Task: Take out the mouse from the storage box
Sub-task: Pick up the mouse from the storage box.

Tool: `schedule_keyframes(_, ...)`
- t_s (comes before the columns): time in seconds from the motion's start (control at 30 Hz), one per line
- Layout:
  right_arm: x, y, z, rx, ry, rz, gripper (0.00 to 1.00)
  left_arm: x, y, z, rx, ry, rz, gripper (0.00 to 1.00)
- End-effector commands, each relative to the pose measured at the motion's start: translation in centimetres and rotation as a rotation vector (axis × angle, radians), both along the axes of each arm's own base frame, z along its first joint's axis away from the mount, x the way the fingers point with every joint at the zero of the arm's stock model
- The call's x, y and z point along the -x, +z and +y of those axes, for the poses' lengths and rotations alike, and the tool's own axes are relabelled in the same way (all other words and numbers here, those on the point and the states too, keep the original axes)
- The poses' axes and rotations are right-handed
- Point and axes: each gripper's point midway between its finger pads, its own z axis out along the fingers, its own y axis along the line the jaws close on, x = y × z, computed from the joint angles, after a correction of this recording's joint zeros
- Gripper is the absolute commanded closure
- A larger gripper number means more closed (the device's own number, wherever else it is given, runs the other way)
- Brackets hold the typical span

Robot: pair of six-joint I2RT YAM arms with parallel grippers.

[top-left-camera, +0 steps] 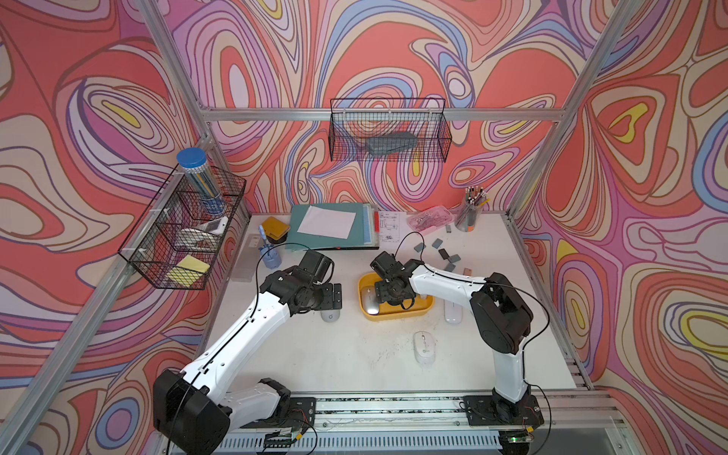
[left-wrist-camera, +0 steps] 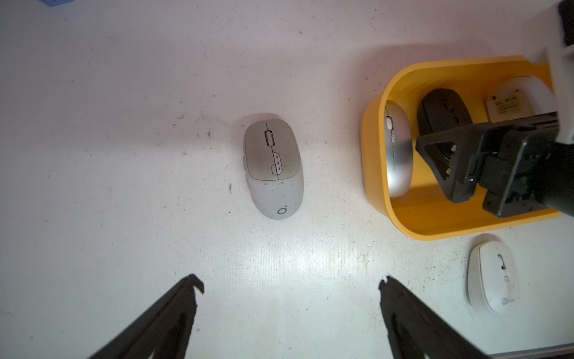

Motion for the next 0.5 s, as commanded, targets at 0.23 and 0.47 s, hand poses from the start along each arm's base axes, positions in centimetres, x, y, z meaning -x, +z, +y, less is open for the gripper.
schedule_keyframes(0.23, -0.7, -3.1, -0.3, 0.030, 0.009, 0.050, 0.25, -0.4, 0.8, 0.1, 0.006, 0.004, -0.023, 0.04)
schedule_keyframes(0.47, -1.1, -3.3, -0.4, 0.027, 0.002, 0.043, 0.46, -0.4, 0.8, 0.2, 0.002, 0.006, -0.024, 0.04)
